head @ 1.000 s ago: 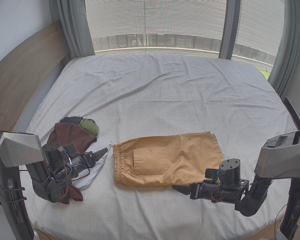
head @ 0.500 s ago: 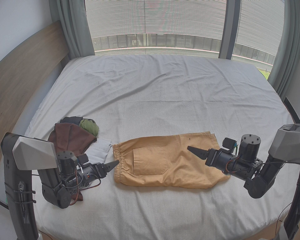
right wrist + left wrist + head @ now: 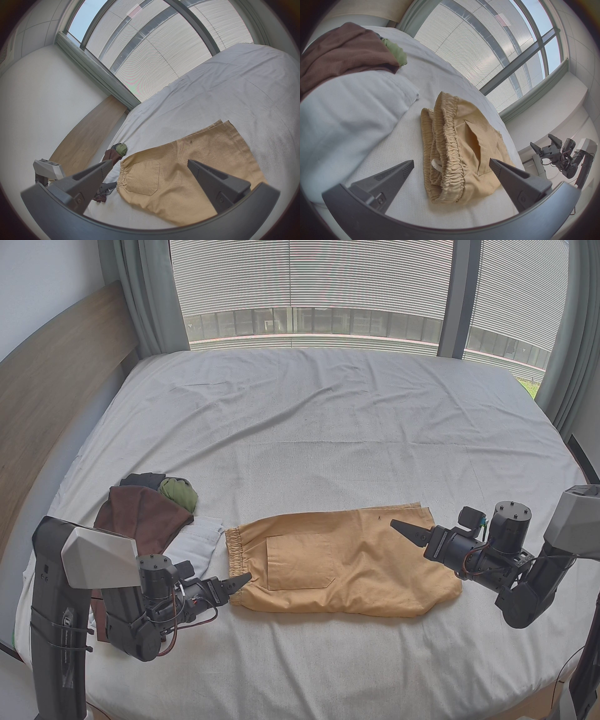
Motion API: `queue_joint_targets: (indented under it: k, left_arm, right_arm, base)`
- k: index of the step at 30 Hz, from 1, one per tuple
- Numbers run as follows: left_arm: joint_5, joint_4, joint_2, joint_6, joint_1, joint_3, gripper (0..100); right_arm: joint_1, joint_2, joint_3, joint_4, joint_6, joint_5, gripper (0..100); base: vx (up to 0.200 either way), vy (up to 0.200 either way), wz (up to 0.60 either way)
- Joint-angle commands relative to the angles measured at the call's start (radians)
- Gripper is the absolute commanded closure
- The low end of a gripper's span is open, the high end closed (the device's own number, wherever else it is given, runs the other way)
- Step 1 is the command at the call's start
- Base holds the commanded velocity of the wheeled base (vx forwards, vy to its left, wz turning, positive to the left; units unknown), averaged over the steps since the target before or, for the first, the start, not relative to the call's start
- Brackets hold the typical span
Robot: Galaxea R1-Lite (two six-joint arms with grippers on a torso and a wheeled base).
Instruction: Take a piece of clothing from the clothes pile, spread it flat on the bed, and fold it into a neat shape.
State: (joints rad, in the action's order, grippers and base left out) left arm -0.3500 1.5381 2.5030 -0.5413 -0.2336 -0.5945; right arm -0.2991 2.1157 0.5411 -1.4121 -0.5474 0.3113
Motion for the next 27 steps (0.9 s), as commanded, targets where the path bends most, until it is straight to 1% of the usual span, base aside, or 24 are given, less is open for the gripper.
queue_joint_targets:
  k: [1, 7, 12, 15, 21, 27]
  left_arm:
    - [0.003, -0.009, 0.034, -0.017, -0.015, -0.013, 0]
    - [0.008, -0.009, 0.062, -0.02, -0.018, -0.024, 0]
    - [0.008, -0.039, 0.059, -0.02, -0.026, -0.038, 0]
    - [0.008, -0.075, 0.054, -0.02, -0.041, -0.054, 0]
    - [0.006, -0.081, 0.054, -0.028, -0.061, -0.071, 0]
    - [0.008, -0.076, 0.051, -0.144, -0.084, -0.117, 0]
  right_arm:
    - [0.002, 0.0, 0.0, -0.001, 0.0, 0.0, 0]
    - [0.0, 0.001, 0.0, -0.005, 0.0, 0.002, 0]
    - [0.0, -0.003, 0.0, -0.005, -0.002, 0.002, 0]
    - [-0.002, -0.002, 0.0, -0.007, -0.002, 0.002, 0]
    - [-0.002, -0.003, 0.002, -0.007, -0.002, 0.002, 0]
    - [0.0, -0.003, 0.0, -0.007, -0.002, 0.008, 0]
  base:
    - [0.0, 0.0, 0.0]
    - [0.0, 0.0, 0.0]
    - [0.0, 0.0, 0.0]
    - [0.0, 0.0, 0.0]
    - [0.0, 0.0, 0.0]
    - [0.0, 0.0, 0.0]
